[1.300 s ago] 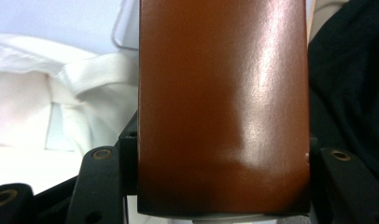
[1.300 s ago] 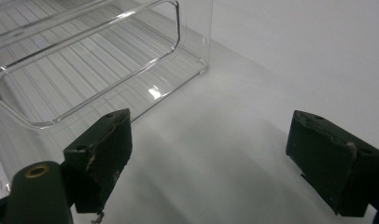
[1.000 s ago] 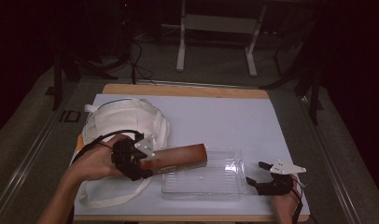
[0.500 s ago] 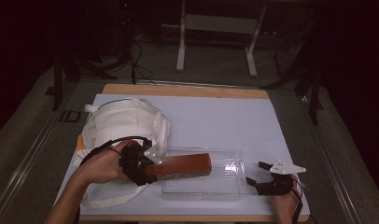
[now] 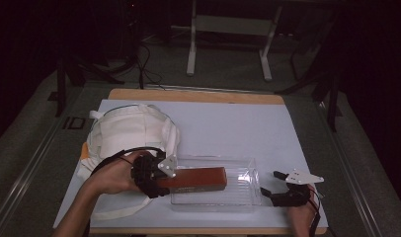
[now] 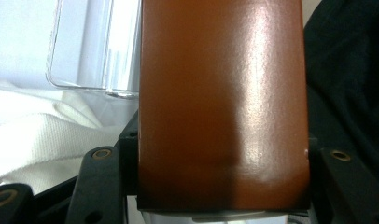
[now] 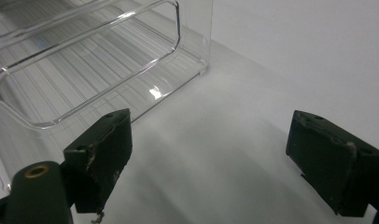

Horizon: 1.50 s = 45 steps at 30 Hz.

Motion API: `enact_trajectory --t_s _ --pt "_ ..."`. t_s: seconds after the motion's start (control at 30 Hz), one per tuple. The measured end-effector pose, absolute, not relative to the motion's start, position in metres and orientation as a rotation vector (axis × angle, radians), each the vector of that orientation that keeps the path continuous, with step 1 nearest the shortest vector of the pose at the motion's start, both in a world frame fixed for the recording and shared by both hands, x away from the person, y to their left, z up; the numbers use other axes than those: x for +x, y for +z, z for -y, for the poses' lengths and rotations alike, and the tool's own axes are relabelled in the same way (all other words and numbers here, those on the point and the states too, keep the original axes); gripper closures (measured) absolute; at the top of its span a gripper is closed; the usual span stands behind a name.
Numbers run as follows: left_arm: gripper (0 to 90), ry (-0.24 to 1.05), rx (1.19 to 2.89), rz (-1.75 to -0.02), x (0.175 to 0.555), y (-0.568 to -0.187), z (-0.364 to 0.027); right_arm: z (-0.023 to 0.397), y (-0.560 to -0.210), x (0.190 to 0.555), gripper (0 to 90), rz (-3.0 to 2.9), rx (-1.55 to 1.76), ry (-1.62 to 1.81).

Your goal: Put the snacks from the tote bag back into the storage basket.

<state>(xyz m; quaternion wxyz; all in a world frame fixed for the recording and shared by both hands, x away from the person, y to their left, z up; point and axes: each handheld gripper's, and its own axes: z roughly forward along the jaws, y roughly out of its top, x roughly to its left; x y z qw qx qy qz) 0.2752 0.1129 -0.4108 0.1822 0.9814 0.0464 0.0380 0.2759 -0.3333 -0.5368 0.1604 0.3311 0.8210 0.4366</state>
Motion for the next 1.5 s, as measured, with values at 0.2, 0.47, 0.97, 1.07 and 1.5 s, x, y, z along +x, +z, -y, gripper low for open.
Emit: enact_trajectory --t_s 0.2,0.47,0.97,1.07,1.5 --pt "43.6 0.099 2.784 -0.09 0.276 -0.412 -0.108 0.333 -0.537 0.276 14.4 -2.343 0.947 1.248" --pt "43.7 0.087 2.786 -0.067 0.276 -0.413 -0.105 0.333 -0.537 0.275 14.4 -2.34 0.946 1.247" --pt "43.7 0.052 2.774 -0.019 0.277 -0.413 -0.101 0.333 -0.537 0.275 14.5 -2.341 0.938 1.245" --pt "43.7 0.043 2.783 -0.011 0.276 -0.414 -0.097 0.333 -0.537 0.275 14.4 -2.342 0.941 1.246" --pt "43.7 0.045 2.791 0.023 0.277 -0.415 -0.083 0.333 -0.537 0.275 14.4 -2.345 0.944 1.245"
